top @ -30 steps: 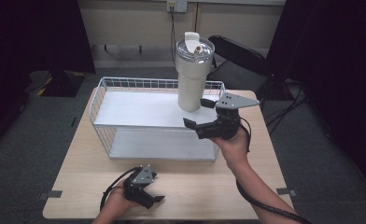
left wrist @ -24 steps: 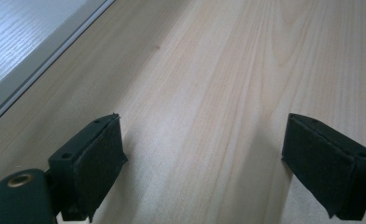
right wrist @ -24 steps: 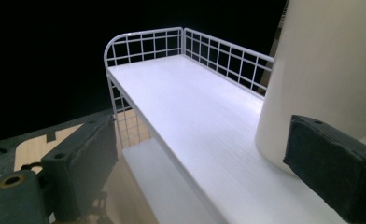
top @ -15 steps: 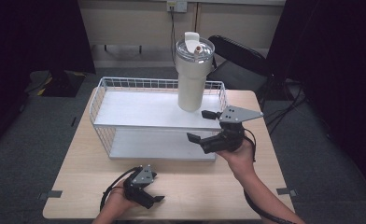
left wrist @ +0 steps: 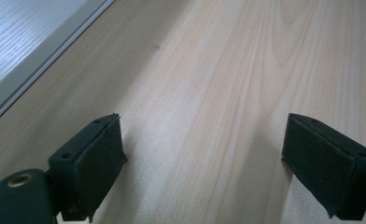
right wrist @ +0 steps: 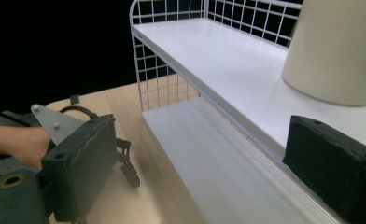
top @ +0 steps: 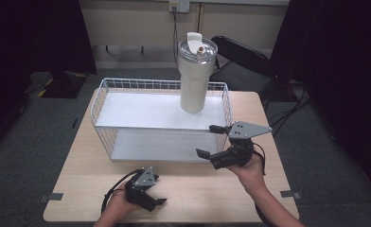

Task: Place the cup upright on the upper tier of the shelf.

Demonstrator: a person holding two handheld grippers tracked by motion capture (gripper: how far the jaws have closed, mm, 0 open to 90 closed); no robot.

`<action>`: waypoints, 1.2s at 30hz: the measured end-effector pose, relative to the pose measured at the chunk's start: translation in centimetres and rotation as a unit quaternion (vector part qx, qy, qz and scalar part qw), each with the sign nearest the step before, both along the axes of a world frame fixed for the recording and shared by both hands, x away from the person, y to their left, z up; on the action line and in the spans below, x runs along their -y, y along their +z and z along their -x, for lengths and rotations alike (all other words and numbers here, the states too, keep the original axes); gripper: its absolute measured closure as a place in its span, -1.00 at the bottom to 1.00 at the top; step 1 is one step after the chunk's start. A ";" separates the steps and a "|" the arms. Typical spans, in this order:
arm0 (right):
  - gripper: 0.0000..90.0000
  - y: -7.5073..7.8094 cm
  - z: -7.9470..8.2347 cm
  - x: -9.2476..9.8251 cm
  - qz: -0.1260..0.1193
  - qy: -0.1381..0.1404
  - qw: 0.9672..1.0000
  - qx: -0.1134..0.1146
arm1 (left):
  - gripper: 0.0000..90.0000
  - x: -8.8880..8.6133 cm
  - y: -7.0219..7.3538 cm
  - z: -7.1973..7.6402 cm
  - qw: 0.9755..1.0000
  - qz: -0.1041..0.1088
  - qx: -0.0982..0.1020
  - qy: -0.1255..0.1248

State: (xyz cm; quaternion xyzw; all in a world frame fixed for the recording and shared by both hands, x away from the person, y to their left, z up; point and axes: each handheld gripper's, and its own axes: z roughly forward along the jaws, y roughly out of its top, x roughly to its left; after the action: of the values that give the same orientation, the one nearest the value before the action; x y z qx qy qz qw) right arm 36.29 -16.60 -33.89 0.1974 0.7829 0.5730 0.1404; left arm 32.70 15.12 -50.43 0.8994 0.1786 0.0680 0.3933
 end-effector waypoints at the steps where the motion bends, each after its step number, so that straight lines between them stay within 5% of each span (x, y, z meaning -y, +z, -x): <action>1: -0.80 -0.2 0.1 0.1 0.002 -0.001 1.000 0.002 | -0.73 0.0 0.0 0.0 1.000 0.000 0.000 0.000; 36: -0.80 -8.3 1.1 4.0 0.038 -0.012 0.998 -0.043 | -0.73 0.0 0.0 0.0 1.000 0.000 0.000 0.000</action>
State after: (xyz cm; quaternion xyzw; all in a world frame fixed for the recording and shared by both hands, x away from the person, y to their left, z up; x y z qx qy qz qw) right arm 35.15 -20.63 -42.21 0.2257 0.8068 0.5325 0.1207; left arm 32.70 15.12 -50.44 0.8991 0.1786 0.0681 0.3937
